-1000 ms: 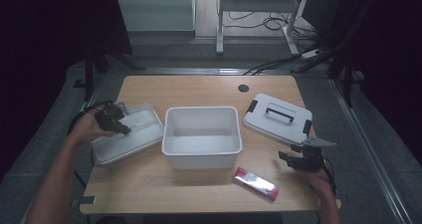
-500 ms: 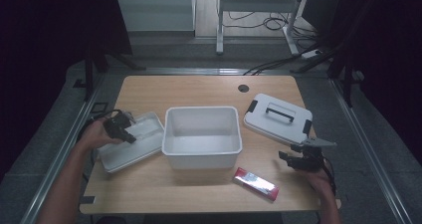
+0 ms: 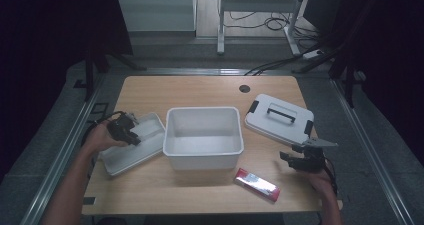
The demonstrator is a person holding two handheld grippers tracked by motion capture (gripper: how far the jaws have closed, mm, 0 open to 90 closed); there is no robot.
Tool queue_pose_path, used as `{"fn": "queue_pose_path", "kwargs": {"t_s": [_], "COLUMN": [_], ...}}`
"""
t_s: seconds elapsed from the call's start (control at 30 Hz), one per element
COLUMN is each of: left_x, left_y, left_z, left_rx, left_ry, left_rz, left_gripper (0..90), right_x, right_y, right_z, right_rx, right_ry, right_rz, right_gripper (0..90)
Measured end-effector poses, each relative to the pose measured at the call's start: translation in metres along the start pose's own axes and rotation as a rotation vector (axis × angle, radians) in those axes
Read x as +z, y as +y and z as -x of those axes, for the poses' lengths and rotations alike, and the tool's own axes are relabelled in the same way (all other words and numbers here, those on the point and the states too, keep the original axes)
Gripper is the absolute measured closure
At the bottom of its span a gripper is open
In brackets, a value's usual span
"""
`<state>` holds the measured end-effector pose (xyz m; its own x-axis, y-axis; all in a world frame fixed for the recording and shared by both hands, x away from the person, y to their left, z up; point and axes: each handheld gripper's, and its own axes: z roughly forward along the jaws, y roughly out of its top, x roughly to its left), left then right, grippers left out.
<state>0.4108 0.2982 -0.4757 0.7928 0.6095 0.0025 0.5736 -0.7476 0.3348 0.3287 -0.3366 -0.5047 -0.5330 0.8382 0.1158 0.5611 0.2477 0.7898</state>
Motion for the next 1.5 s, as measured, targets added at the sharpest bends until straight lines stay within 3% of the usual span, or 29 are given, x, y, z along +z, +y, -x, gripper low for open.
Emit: {"fn": "queue_pose_path", "kwargs": {"t_s": [0.17,0.23,0.3,0.47,0.53,0.67,0.9,1.07,1.33,1.5], "left_x": [-0.018,-0.025,-0.030,-0.031,-0.030,-0.030,-0.031,-0.030,-0.028,-0.023], "left_y": [-0.004,-0.009,-0.013,-0.022,-0.027,-0.034,-0.037,-0.036,-0.041,-0.042], "left_z": [0.007,0.011,0.013,0.019,0.020,0.024,0.032,0.032,0.038,0.038], "left_rx": [-0.020,-0.036,-0.047,-0.069,-0.089,-0.091,-0.079,-0.074,-0.089,-0.106], "left_ry": [0.061,0.099,0.106,0.121,0.143,0.183,0.195,0.177,0.162,0.171], "left_rz": [0.038,0.081,0.097,0.124,0.142,0.164,0.210,0.219,0.217,0.192], "left_gripper": [51.5,48.4,45.3,42.8,42.6,42.6,41.7,41.0,37.3,37.2], "right_x": [-0.003,-0.004,-0.004,-0.003,-0.001,-0.001,-0.006,-0.007,-0.014,-0.014], "right_y": [0.003,0.004,0.005,0.007,0.008,0.014,0.031,0.047,0.052,0.050], "right_z": [-0.002,-0.003,-0.005,-0.010,-0.015,-0.026,-0.045,-0.058,-0.091,-0.107], "right_rx": [-0.005,-0.011,-0.024,-0.040,-0.061,-0.101,-0.168,-0.216,-0.322,-0.353], "right_ry": [0.004,0.008,0.012,0.015,0.020,0.023,0.011,0.015,0.072,0.113], "right_rz": [0.013,0.017,0.020,0.008,-0.003,-0.026,-0.047,-0.085,-0.165,-0.226], "right_gripper": [32.8,32.8,32.8,32.5,32.3,31.7,30.6,29.8,28.7,28.7]}}
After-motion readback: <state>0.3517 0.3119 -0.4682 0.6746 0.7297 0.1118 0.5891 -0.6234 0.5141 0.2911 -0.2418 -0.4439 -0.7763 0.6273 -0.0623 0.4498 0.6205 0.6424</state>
